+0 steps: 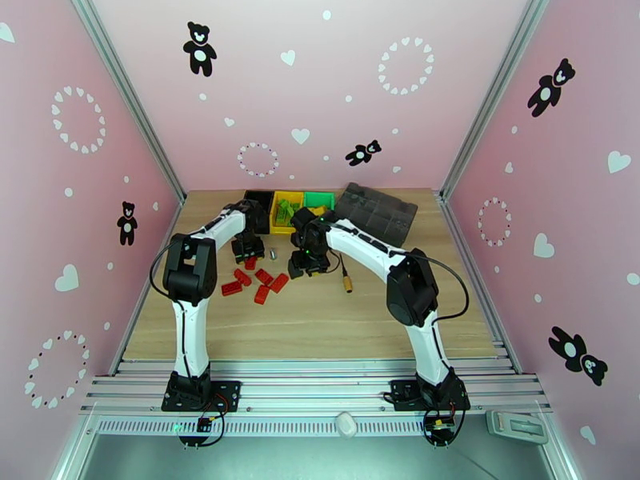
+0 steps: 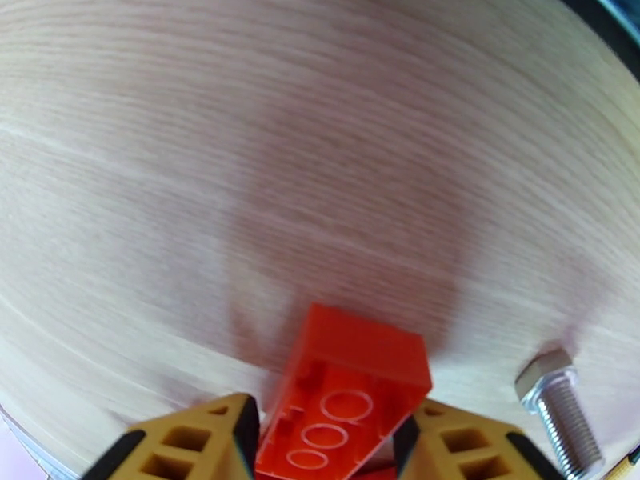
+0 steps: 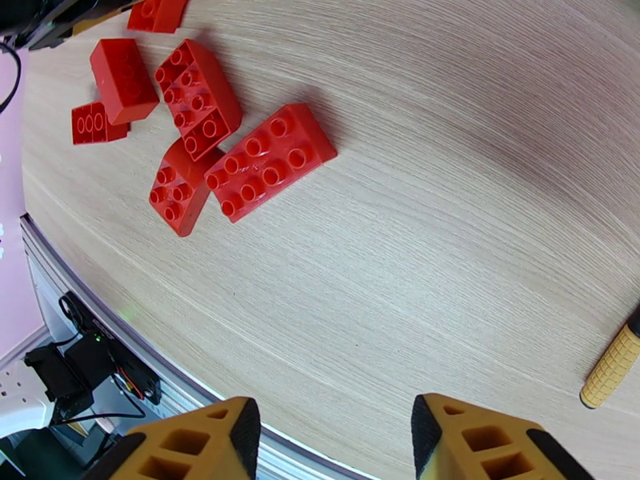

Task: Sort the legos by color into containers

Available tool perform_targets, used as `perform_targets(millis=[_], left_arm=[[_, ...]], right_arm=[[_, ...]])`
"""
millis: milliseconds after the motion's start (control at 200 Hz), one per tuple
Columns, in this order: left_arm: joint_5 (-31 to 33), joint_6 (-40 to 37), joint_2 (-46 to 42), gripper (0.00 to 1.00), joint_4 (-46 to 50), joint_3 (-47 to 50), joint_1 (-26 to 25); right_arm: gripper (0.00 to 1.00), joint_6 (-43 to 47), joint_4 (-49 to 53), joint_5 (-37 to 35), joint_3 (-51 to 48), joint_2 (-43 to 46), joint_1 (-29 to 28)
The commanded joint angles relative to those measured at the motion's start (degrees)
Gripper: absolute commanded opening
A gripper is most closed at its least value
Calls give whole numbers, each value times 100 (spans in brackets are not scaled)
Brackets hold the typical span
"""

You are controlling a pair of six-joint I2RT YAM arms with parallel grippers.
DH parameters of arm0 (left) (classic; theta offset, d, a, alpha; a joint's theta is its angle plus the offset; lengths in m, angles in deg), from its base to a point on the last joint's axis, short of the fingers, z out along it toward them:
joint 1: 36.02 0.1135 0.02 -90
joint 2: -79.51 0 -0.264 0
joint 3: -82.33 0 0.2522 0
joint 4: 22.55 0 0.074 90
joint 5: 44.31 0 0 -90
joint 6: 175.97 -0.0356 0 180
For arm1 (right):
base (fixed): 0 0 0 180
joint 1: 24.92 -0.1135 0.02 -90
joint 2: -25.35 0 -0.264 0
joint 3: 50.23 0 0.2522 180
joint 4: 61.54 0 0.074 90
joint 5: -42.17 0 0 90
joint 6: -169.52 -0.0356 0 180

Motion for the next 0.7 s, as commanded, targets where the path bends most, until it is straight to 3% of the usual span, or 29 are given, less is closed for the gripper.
perform_targets(millis=[0,255,521,696], left_arm=[[-12,-13,-225,43,-72,103,95],[-543,260,-714,39,-263,195,200],[-1572,924,-1182,38,-907,593,563],[-2133,1267,-1161,38,-1175,300,839]], right_arm=[[54,-140,-16,69,225,-82,-5],[54,-432,-231,395,709,-397,2],[56,-1107,-879,1436,1610,-1098,172],[58,-1549,-1326,1795,2004,-1344,436]])
